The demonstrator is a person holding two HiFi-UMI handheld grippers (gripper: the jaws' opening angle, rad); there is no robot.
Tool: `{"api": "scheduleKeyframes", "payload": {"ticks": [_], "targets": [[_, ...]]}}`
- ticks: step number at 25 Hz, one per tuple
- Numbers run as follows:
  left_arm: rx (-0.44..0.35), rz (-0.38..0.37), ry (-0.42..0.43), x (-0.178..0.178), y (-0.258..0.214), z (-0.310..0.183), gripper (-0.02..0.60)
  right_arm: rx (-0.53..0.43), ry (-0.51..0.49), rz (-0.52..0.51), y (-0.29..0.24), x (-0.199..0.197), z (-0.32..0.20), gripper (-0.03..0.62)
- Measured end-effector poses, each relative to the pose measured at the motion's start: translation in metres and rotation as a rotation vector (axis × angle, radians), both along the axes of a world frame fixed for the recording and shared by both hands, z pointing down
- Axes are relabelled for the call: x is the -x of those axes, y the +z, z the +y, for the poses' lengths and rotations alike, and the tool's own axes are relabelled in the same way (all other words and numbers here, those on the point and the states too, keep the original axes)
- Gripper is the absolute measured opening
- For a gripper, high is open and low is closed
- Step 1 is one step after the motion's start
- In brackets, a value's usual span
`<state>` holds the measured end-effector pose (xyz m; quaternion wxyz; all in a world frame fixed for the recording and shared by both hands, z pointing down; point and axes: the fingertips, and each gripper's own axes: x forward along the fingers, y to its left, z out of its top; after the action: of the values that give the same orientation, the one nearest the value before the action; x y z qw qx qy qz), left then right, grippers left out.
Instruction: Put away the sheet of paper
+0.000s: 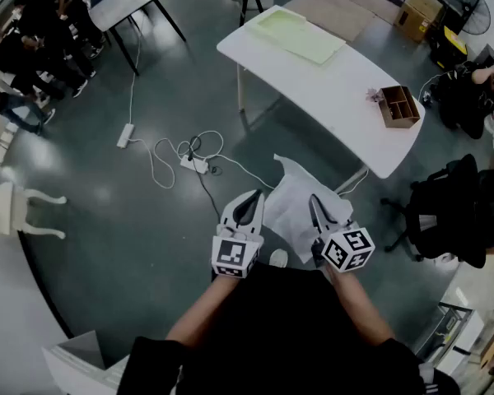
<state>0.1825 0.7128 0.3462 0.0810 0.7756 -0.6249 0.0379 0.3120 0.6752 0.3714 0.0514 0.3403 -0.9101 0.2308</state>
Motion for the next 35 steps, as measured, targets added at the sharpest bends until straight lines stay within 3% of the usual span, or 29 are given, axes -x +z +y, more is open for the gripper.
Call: {"api": "scheduleKeyframes", "payload": {"ticks": [20, 35], "targets": [[0.021, -0.036, -0.032, -0.003, 0.003, 0.004, 0.005, 0.049, -0.013, -0.123, 0.0, -0.005, -0.012, -0.002], [0.045, -0.009, 0.008, 0.023, 0.026, -0.057, 0.005, 0.065, 0.037, -0.096, 0.017, 0.01, -0.066, -0.002]]}}
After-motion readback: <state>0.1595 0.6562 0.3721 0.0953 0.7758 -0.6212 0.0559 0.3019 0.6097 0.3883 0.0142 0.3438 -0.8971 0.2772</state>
